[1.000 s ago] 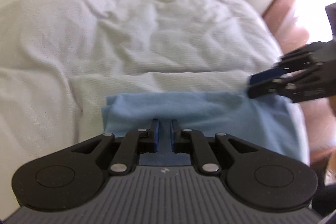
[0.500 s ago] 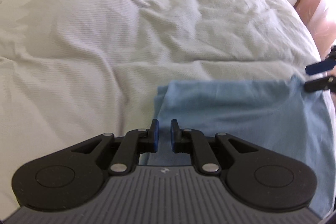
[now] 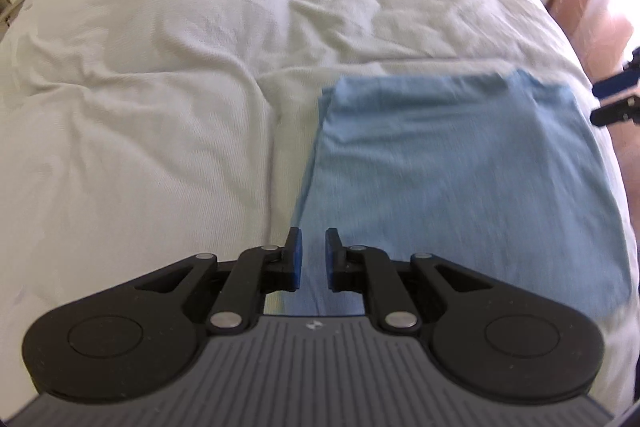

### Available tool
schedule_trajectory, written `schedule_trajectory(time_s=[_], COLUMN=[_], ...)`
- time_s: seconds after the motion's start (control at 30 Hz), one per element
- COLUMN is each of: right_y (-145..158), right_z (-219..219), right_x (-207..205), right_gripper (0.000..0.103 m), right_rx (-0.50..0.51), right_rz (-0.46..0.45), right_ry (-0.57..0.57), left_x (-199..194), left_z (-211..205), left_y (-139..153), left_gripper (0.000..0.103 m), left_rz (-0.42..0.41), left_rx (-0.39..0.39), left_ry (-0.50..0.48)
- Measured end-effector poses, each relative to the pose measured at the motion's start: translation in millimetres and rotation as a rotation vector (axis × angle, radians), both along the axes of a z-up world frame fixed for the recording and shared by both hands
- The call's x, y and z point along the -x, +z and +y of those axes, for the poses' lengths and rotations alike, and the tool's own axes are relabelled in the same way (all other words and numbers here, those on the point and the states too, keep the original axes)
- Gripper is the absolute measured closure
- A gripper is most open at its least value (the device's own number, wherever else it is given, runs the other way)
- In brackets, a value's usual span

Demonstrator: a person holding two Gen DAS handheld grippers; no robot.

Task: Fold clothes

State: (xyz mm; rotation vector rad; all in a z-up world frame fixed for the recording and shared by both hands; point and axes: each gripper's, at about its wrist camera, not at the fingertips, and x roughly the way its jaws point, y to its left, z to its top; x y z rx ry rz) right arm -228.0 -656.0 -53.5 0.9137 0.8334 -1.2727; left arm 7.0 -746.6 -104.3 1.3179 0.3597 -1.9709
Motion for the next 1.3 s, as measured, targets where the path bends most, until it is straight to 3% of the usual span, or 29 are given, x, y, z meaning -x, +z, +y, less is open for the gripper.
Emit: schedule_trajectory(time_s=[0.1,0.23,0.27,0.33,0.4,0.57,0.73,0.87,1.03,1.1,1.3], right_y=[4,8,9,9,8,1,-15,-40,-60,-61,-66], right_z=[17,47,55,71,87,116,136,136,129,128,128], right_x=[-13,-41,-50,-67,-84,-123,-174,-201,-218,-213,-197], right_gripper=[0.061,0.056,0.054,0.053,0.049,0.048,0.049,0.053,0.056,0.059,0.062], right_rx=[-0.009,-0.016,-0.016,-0.017,-0.015,0.019,0.152,0.182,0.239,0.248,0.235], right_rz=[0.001,0.009,0.012,0.018,0.027,0.098,0.344,0.431,0.519,0.552,0.632], right_ry=[0.005,0.053,0.072,0.110,0.147,0.251,0.456,0.529,0.567,0.555,0.542], left_x=[-11,-25,-28,-34,-36,-29,-14,-14,-20,-23,-17], left_z=[31,76,87,109,129,151,153,147,119,113,117], left_y=[-1,-10,-13,-21,-30,-56,-91,-112,-114,-114,-125], left_gripper=[0.085,0.063,0.054,0.044,0.041,0.041,0.041,0.035,0.034,0.039,0.061], left_rz=[-0.054,-0.147,-0.172,-0.231,-0.293,-0.361,-0.368,-0.368,-0.385,-0.401,-0.456], left_rx=[0.028,0.091,0.112,0.178,0.254,0.427,0.560,0.694,0.719,0.713,0.724], left_ry=[-0.076,-0.238,-0.279,-0.385,-0.507,-0.730,-0.882,-0.955,-0.865,-0.849,-0.938])
